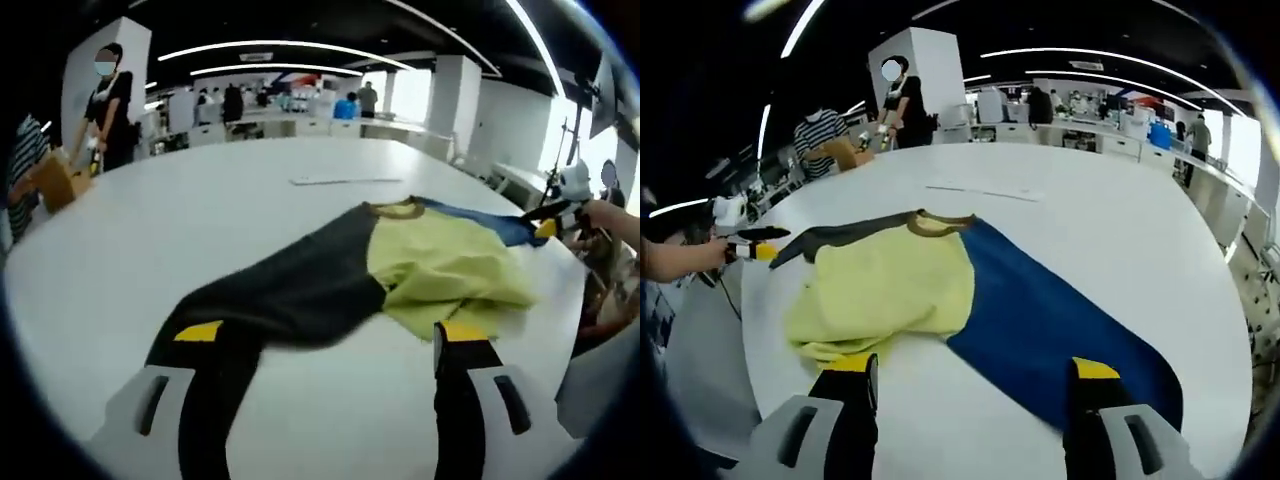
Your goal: Fold the garment on the visible template until the final outline fits inside the template.
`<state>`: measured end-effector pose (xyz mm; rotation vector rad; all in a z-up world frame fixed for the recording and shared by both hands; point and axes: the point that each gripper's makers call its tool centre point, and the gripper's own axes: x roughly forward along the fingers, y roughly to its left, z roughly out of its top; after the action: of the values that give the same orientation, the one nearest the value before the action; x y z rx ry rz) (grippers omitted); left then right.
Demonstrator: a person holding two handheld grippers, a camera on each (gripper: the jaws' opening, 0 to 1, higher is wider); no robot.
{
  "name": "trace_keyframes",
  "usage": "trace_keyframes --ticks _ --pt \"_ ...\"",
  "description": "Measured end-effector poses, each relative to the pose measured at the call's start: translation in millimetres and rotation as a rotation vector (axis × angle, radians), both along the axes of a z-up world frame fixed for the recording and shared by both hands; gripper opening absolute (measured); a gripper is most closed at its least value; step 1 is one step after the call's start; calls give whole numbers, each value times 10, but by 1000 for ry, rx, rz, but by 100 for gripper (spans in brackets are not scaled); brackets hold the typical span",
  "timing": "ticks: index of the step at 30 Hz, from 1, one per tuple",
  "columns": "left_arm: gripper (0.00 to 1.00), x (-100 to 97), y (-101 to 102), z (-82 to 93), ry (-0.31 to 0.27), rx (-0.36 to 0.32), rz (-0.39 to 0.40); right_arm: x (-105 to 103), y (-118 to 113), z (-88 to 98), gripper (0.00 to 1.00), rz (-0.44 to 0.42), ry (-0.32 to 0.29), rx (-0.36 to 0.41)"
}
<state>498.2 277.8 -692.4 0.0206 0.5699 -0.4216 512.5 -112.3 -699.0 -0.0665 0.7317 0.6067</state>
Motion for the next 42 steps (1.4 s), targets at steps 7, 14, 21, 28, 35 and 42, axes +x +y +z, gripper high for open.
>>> trace_keyframes --ticks 7,14,21,28,35,42 --pt "94 -116 -299 23 -8 -45 -53 -90 244 -74 73 59 16 28" --pt "96 -161 -556 83 -29 -93 -65 -106 473 -163 70 97 30 47" --pt "93 -269 -817 19 -46 -59 -95 -101 615 -259 64 120 35 46" --pt "86 -337 -1109 -115 -24 -38 -161 -124 751 -386 54 136 29 19" --pt "60 -460 -1274 -326 8 53 -214 -109 850 -469 45 150 -5 -19" --pt "45 -535 -1320 -460 33 34 -165 -79 911 -483 35 169 -53 -38"
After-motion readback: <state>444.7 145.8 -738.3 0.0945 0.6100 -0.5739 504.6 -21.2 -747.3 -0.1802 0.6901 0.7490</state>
